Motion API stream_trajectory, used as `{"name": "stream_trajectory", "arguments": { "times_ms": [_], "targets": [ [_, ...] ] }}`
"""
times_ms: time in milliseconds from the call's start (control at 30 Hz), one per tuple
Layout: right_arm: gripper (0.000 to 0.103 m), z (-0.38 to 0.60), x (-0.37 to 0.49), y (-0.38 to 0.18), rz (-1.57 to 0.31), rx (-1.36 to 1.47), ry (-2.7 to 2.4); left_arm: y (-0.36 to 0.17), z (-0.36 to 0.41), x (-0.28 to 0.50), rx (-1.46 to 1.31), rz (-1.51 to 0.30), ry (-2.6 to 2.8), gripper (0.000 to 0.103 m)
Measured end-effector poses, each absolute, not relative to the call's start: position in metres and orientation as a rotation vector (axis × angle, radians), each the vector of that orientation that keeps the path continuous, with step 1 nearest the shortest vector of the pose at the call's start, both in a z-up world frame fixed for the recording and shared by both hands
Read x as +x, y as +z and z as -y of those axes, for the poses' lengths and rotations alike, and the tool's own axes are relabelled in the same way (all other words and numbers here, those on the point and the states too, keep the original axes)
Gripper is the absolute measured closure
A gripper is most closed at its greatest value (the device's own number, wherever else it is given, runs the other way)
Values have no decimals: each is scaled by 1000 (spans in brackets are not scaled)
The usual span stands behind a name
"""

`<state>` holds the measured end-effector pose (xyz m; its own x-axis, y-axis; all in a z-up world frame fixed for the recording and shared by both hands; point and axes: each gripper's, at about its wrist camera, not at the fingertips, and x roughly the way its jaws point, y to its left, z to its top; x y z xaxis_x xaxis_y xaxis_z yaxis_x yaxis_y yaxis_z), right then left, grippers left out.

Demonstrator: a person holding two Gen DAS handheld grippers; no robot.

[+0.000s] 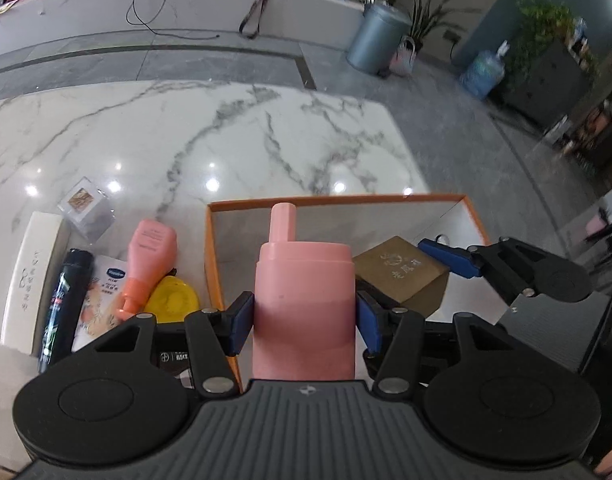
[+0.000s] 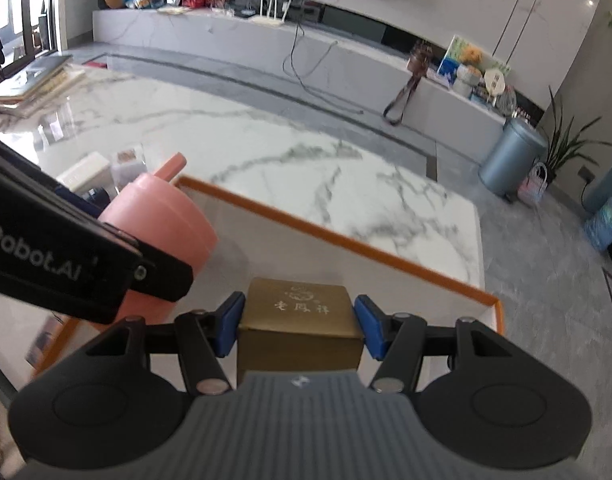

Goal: Organize rigid objects
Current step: 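Carry the gold box with the right tool while the left tool carries the pink bottle into the orange box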

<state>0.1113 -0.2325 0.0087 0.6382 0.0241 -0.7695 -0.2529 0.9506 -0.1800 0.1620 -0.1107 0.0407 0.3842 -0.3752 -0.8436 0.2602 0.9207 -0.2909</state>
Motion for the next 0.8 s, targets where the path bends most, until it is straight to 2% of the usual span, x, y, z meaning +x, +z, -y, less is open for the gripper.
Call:
{"name": "stream_trajectory", "arguments": {
  "times_ms": [300,800],
  "targets": [
    [43,250,140,-29,-942,-231,189,14,138,187,7,-1165,-390,41],
    [43,248,165,-61,-1003,-164,242,-12,165,201,227,-1208,-266,41]
  ]
}}
